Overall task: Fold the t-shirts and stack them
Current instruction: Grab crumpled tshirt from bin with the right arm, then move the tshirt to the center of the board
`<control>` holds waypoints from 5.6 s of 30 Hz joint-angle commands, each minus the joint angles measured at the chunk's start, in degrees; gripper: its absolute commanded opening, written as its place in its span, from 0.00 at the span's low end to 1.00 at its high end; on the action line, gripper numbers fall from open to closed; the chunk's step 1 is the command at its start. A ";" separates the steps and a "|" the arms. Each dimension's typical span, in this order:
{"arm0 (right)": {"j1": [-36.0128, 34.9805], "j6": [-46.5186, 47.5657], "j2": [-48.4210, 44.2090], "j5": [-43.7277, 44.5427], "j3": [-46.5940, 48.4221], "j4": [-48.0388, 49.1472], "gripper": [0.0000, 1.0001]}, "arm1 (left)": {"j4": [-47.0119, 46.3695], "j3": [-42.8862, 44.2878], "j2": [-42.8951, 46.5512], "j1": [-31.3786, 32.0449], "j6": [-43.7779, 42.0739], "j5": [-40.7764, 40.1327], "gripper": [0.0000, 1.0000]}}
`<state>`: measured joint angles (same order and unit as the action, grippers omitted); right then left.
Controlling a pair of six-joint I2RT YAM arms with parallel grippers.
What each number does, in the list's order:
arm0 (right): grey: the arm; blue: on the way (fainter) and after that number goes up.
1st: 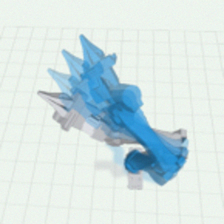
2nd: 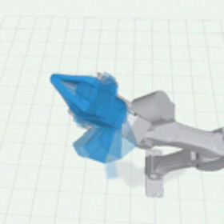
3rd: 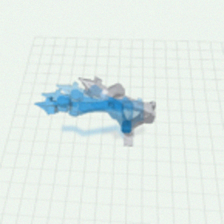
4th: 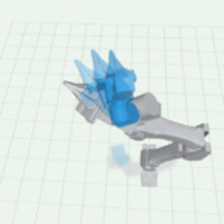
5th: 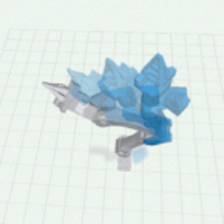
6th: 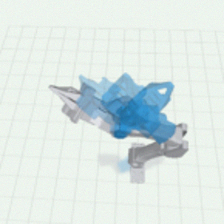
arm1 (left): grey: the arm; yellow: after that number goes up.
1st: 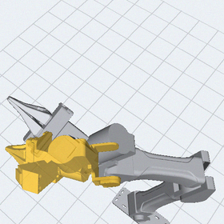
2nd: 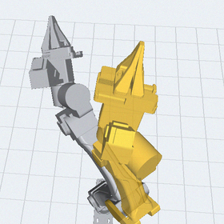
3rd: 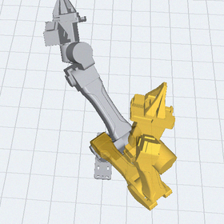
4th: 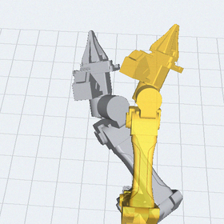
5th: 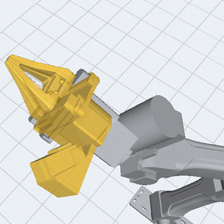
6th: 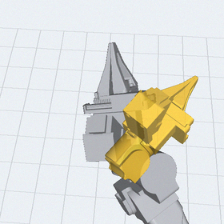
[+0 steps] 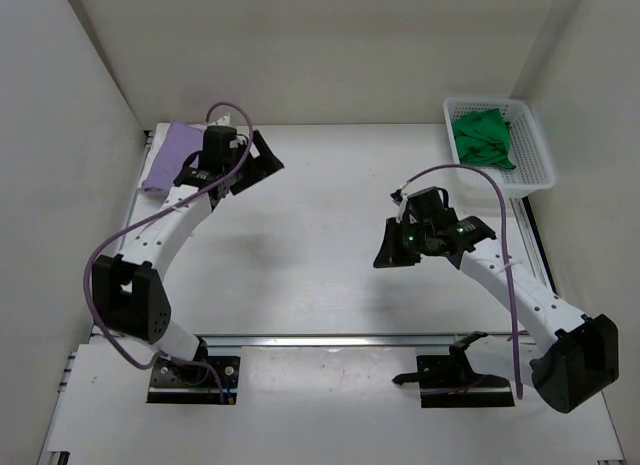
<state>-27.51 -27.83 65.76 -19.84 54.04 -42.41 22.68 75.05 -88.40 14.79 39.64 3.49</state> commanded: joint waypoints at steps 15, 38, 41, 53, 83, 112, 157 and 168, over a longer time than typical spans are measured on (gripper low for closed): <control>7.26 11.04 20.10 35.26 33.40 -3.82 0.00 | 18.54 -17.11 18.34 6.04 -15.99 8.29 0.99; 40.42 -7.84 73.82 29.50 93.65 -9.54 0.40 | 9.49 -29.96 25.30 15.63 -11.95 22.88 0.99; 41.57 -8.81 79.67 27.67 99.37 -10.57 0.42 | 8.61 -29.87 24.94 15.80 -11.60 23.41 0.98; 43.24 -11.80 91.39 18.00 107.07 -8.84 0.42 | 8.70 -29.08 23.28 12.81 -9.58 22.80 0.99; 45.09 -13.57 88.58 12.53 107.67 -4.16 0.34 | 2.99 -34.79 26.79 13.25 -3.16 22.35 0.98; 43.77 -14.09 89.98 9.55 107.68 -4.96 0.36 | 2.72 -36.64 28.02 12.03 -2.11 21.92 0.99; 38.06 -18.30 35.76 -21.11 107.50 17.64 0.01 | 10.36 -28.29 38.04 -1.33 3.78 22.88 0.99; 10.03 7.18 45.07 6.99 107.42 -27.54 0.00 | 9.50 -20.38 31.28 -0.46 2.11 15.23 0.98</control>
<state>-14.11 -27.75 103.00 -24.97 164.38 -52.45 32.97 50.06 -57.04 13.78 43.29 21.63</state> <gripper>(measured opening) 0.006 0.987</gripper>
